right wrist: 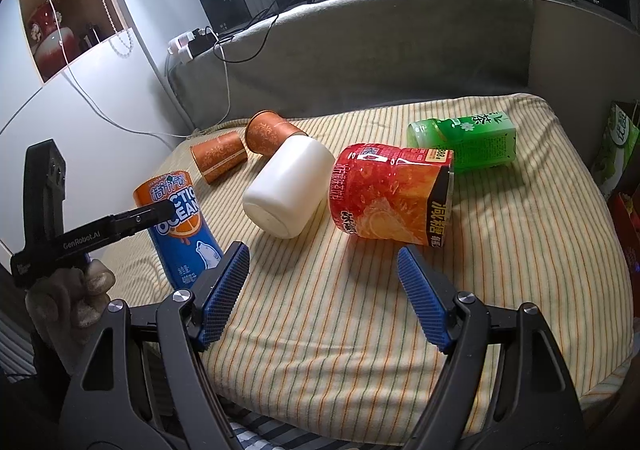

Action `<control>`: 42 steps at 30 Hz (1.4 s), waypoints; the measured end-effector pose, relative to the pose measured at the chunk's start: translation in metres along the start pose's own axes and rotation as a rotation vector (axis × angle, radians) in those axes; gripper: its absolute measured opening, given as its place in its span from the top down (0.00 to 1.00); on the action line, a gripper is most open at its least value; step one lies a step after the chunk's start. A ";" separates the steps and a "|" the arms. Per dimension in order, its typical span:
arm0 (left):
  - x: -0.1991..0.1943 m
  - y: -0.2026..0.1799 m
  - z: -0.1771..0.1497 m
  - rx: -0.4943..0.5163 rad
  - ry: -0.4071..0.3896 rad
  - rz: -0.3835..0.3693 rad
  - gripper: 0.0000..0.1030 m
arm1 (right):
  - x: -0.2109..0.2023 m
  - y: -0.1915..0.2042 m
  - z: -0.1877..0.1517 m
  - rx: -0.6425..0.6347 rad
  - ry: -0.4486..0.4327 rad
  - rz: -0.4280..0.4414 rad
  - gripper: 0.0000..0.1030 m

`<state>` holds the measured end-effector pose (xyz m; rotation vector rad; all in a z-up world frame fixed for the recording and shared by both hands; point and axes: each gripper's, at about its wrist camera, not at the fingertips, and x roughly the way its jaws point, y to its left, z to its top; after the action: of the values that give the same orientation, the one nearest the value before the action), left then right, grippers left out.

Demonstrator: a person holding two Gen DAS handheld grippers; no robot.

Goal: Flip cup upright
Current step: 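Lower the upright blue bottle onto the bed with the right gripper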

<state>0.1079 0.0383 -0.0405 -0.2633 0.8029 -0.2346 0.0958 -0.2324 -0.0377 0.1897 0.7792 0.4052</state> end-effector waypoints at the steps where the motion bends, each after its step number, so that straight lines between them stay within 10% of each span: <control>1: -0.001 -0.003 -0.001 0.013 -0.011 0.010 0.41 | -0.001 0.000 0.000 0.002 -0.002 0.000 0.23; 42: 0.003 -0.052 -0.012 0.201 -0.066 0.077 0.42 | -0.010 -0.013 0.000 0.029 -0.031 -0.016 0.23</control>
<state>0.0957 -0.0137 -0.0339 -0.0501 0.7170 -0.2315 0.0925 -0.2481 -0.0354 0.2164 0.7563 0.3748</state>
